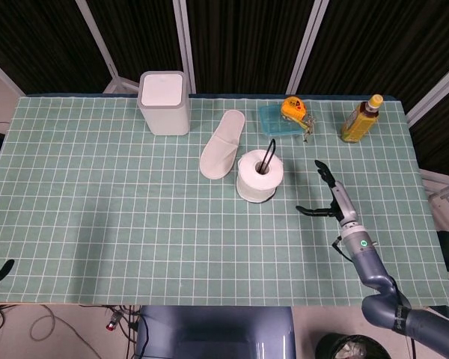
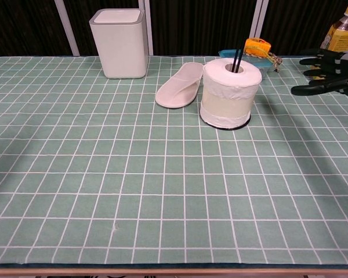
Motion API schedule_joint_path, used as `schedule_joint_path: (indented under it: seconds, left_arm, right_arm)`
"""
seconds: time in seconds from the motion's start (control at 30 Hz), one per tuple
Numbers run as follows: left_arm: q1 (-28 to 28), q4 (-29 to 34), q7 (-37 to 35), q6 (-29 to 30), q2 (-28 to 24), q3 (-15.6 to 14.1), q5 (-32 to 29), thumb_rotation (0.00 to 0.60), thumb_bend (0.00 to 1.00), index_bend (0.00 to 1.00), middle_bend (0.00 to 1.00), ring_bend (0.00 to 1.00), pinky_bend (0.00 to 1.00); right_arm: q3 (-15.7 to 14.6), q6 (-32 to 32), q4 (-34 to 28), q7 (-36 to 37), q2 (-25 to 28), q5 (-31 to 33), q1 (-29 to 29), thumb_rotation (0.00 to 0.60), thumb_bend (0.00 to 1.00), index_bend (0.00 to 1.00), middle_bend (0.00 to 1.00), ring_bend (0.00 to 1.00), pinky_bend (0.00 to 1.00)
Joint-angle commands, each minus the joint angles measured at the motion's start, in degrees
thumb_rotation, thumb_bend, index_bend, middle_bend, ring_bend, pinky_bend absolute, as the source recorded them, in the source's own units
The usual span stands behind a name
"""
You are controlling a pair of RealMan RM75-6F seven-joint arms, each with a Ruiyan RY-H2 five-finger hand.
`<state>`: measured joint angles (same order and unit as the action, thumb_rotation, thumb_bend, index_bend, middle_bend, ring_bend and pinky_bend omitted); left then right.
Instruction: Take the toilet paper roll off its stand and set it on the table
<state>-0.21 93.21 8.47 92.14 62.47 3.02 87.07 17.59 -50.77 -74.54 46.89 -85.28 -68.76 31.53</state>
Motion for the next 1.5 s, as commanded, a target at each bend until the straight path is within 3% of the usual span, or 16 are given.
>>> schedule_joint_path:
  seconds: [0.03, 0.5, 0.83, 1.5]
  left_arm:
    - [0.02, -0.03, -0.10, -0.07, -0.07, -0.04, -0.05, 0.600, 0.18, 0.05, 0.00, 0.00, 0.01]
    - [0.09, -0.22, -0.23, -0.39, -0.24, 0.33, -1.28, 0.600, 0.18, 0.05, 0.00, 0.00, 0.01]
    - [0.32, -0.29, -0.71, -0.33, -0.57, 0.51, -1.97, 0.600, 0.18, 0.05, 0.00, 0.00, 0.01]
    - [0.49, -0.41, -1.82, -0.69, -1.20, 0.78, -3.05, 0.600, 0.18, 0.05, 0.00, 0.00, 0.01]
  right_arm:
    - [0.57, 1.65, 3.64, -1.49, -3.23, 1.75, 1.85, 0.600, 0.00, 0.00, 0.00, 0.00, 0.00]
    - [2.83, 4.73, 10.67, -3.77, -11.07, 3.56, 6.83, 0.600, 0.00, 0.00, 0.00, 0.00, 0.00]
    - [5.51, 8.44, 16.14, -7.88, -16.71, 8.93, 10.91, 0.600, 0.00, 0.00, 0.00, 0.00, 0.00]
    - [9.44, 11.56, 23.79, -12.03, -23.96, 15.14, 15.10, 0.600, 0.00, 0.01, 0.01, 0.02, 0.00]
